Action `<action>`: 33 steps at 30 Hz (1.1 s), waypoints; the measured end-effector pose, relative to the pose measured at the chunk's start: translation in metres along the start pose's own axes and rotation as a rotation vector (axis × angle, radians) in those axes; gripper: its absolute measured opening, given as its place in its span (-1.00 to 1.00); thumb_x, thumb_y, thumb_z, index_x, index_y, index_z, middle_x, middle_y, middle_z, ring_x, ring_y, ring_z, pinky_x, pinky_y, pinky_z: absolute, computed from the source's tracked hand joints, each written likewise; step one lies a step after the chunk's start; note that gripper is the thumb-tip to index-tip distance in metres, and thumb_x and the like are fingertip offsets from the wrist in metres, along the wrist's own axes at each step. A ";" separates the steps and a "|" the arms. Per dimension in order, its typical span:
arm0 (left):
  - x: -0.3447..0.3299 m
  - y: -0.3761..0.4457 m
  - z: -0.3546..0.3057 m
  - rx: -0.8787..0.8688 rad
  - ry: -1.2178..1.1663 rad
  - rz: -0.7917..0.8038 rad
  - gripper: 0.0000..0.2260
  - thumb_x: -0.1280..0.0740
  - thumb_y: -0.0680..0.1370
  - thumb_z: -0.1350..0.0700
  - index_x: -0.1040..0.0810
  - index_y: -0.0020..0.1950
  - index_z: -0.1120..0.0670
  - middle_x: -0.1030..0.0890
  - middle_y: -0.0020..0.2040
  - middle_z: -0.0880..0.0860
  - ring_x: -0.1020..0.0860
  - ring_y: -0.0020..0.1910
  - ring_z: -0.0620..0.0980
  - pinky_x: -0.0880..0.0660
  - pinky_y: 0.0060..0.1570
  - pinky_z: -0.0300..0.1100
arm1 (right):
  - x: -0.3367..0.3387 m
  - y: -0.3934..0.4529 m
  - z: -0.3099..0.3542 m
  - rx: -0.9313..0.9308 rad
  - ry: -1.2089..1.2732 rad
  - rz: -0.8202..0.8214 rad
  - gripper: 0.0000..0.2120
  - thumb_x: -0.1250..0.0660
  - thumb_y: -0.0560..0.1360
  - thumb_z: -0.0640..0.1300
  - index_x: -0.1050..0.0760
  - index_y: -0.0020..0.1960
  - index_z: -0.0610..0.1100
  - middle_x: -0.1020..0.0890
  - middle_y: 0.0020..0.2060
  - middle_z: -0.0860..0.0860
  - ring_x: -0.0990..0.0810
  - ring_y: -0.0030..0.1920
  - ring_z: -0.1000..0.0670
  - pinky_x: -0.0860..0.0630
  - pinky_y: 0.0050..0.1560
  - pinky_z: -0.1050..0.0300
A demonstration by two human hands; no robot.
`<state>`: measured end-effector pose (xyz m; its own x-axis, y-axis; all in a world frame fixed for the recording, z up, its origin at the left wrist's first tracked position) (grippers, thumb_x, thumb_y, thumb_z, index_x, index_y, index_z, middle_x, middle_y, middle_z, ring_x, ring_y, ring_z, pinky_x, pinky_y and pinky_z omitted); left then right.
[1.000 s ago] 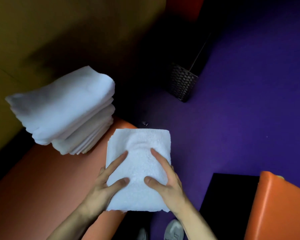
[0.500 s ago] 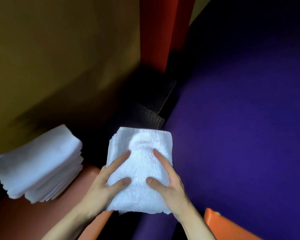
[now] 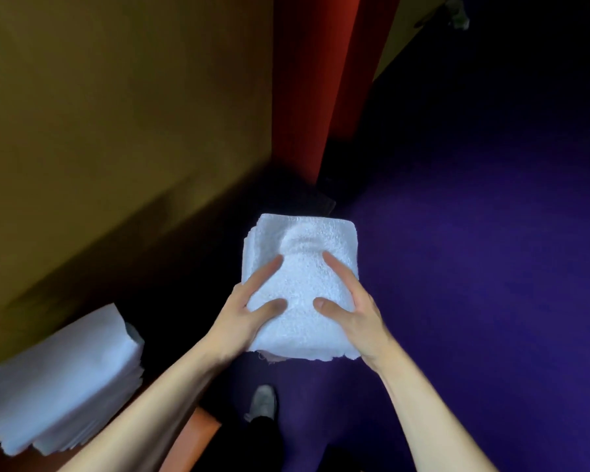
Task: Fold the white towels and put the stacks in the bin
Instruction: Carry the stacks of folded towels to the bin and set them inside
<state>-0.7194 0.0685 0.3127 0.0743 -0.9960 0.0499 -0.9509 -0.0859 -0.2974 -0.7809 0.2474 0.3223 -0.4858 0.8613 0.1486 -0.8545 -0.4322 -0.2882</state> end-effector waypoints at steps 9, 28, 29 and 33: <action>-0.001 0.137 -0.049 0.041 -0.061 -0.089 -0.48 -0.42 0.58 0.07 -0.41 0.42 -0.41 -0.47 0.41 -0.16 -0.52 0.34 -0.11 -0.54 0.29 -0.03 | 0.064 0.145 0.041 -0.066 -0.019 0.122 -0.38 -0.48 0.50 -0.07 -0.36 0.41 0.41 -0.40 0.38 0.43 -0.30 0.46 0.27 -0.30 0.51 -0.09; -0.053 0.422 0.075 0.211 -0.327 -0.668 -0.48 -0.43 0.58 0.11 -0.43 0.41 -0.39 -0.52 0.34 -0.28 -0.52 0.33 -0.17 -0.54 0.26 -0.13 | 0.146 0.508 -0.087 -0.138 -0.178 0.681 -0.37 -0.52 0.45 -0.07 -0.41 0.38 0.40 -0.46 0.39 0.26 -0.41 0.41 0.17 -0.42 0.43 -0.03; -0.052 0.433 0.091 0.211 -0.331 -0.675 -0.48 -0.42 0.59 0.13 -0.43 0.41 -0.38 -0.52 0.34 -0.30 -0.51 0.33 -0.20 -0.53 0.28 -0.13 | 0.142 0.522 -0.102 -0.129 -0.183 0.695 -0.37 -0.51 0.47 -0.11 -0.41 0.38 0.39 -0.46 0.39 0.28 -0.40 0.41 0.19 -0.41 0.45 -0.02; -0.033 0.486 0.171 0.202 -0.328 -0.732 -0.47 -0.43 0.58 0.13 -0.43 0.43 -0.37 -0.49 0.40 -0.24 -0.47 0.37 -0.22 -0.47 0.33 -0.18 | 0.113 0.588 -0.171 -0.070 -0.208 0.741 -0.37 -0.50 0.48 -0.16 -0.42 0.39 0.37 -0.47 0.38 0.33 -0.39 0.41 0.24 -0.36 0.48 0.02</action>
<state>-1.1323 0.0551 0.0032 0.7676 -0.6404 0.0260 -0.5577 -0.6873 -0.4654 -1.3071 0.1365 0.0074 -0.9570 0.2824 0.0660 -0.2819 -0.8526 -0.4399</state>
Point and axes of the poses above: each hand's wrist, its own y-axis towards the middle knuckle, its own x-axis out of the back of the hand, z = x × y, the point moved 9 cm from there along y, towards the middle knuckle
